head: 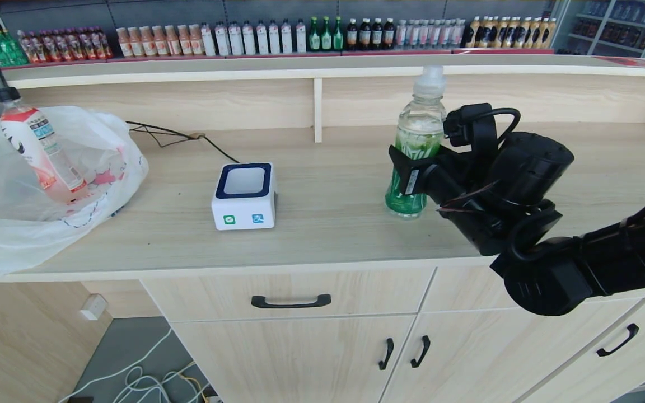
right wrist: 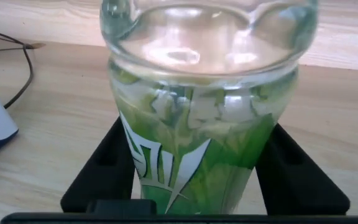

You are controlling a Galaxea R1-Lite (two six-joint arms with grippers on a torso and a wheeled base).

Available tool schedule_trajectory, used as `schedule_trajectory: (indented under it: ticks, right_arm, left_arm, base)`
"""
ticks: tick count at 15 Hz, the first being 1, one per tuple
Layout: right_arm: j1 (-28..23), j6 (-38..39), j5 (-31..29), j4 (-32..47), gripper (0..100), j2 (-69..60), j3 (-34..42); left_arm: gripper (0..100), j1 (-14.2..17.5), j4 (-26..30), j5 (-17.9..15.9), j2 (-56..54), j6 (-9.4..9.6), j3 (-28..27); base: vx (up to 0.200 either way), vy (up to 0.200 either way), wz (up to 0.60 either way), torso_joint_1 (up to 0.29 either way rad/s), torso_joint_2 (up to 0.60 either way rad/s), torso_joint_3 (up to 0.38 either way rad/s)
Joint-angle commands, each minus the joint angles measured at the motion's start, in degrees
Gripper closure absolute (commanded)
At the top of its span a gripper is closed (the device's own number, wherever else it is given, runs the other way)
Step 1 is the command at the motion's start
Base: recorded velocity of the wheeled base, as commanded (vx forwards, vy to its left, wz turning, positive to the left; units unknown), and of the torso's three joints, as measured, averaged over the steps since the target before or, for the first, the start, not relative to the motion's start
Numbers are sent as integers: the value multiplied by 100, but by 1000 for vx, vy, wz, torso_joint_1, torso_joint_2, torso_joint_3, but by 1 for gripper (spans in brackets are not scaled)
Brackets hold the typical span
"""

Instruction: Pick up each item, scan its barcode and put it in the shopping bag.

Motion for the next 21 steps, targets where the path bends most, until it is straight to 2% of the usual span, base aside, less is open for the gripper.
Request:
schedule_trajectory:
  ticks: [1, 15, 16, 18, 21]
  right_arm:
    - [28, 49, -1, 20, 100, -84, 9]
    - [186, 40, -10, 47, 100, -673, -9]
    - [186, 40, -1, 267, 100, -928, -35]
    - [283, 32, -28, 548, 100, -1280, -18]
    - [731, 5, -63, 688, 100, -1675, 193]
  left_arm:
    - [0, 1, 1, 0, -1, -2, 0]
    - [0, 1, 1, 0, -1, -2, 0]
    - [0, 1, 1, 0, -1, -2, 0]
    - [0, 1, 1, 0, -1, -2, 0]
    - [0, 1, 1, 0, -1, -2, 0]
  base:
    - [0, 0, 0, 0, 0, 0]
    - [0, 0, 0, 0, 0, 0]
    - [0, 0, 0, 0, 0, 0]
    - [0, 0, 0, 0, 0, 0]
    - [0, 0, 0, 0, 0, 0]
